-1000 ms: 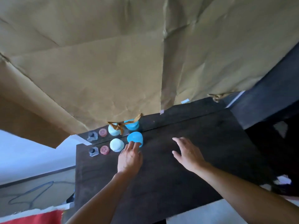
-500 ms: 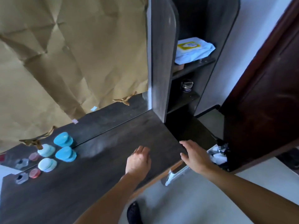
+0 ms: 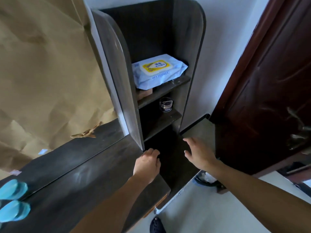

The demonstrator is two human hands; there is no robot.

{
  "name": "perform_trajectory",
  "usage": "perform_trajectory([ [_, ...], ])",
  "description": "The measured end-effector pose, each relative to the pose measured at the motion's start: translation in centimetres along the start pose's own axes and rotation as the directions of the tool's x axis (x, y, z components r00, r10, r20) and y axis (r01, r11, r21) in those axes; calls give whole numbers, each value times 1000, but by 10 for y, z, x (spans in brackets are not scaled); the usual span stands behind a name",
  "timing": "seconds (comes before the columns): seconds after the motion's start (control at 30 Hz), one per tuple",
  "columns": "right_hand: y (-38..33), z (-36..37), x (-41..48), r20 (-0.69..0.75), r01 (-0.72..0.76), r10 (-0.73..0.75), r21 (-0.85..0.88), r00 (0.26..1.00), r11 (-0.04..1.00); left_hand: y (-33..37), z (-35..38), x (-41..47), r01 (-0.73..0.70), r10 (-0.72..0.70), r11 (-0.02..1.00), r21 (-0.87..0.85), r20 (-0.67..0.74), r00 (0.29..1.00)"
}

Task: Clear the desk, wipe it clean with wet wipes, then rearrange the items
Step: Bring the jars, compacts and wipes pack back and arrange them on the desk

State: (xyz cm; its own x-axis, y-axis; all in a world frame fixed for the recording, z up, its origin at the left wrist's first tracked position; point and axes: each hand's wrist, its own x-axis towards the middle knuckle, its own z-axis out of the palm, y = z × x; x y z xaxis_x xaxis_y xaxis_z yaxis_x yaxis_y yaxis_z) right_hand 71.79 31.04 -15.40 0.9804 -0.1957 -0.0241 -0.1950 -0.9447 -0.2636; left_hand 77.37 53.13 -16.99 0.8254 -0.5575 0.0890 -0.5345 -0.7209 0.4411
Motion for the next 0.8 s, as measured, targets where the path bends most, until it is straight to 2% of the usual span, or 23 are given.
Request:
perform_trajectory([
  [0.23,11,-15,81,-18,72,-73,-36,997,997,3,-2,67,52,-54,997,51,28,998],
  [0.4,9,-9,148,-18,192,-194,-63,981,979,-6,0,88,186,-187,978,90,4,982],
  [0.5,7,-3,191,14,255,-255,-83,967,963,-9,2,93,285,-286,953,97,-9,958],
  [0.63,9,8,237,93,249,-239,-129,967,960,1,8,97,405,-400,911,76,-80,913],
  [0.8,13,23,250,109,322,-305,-207,946,924,13,16,104,531,-516,846,52,-171,839],
])
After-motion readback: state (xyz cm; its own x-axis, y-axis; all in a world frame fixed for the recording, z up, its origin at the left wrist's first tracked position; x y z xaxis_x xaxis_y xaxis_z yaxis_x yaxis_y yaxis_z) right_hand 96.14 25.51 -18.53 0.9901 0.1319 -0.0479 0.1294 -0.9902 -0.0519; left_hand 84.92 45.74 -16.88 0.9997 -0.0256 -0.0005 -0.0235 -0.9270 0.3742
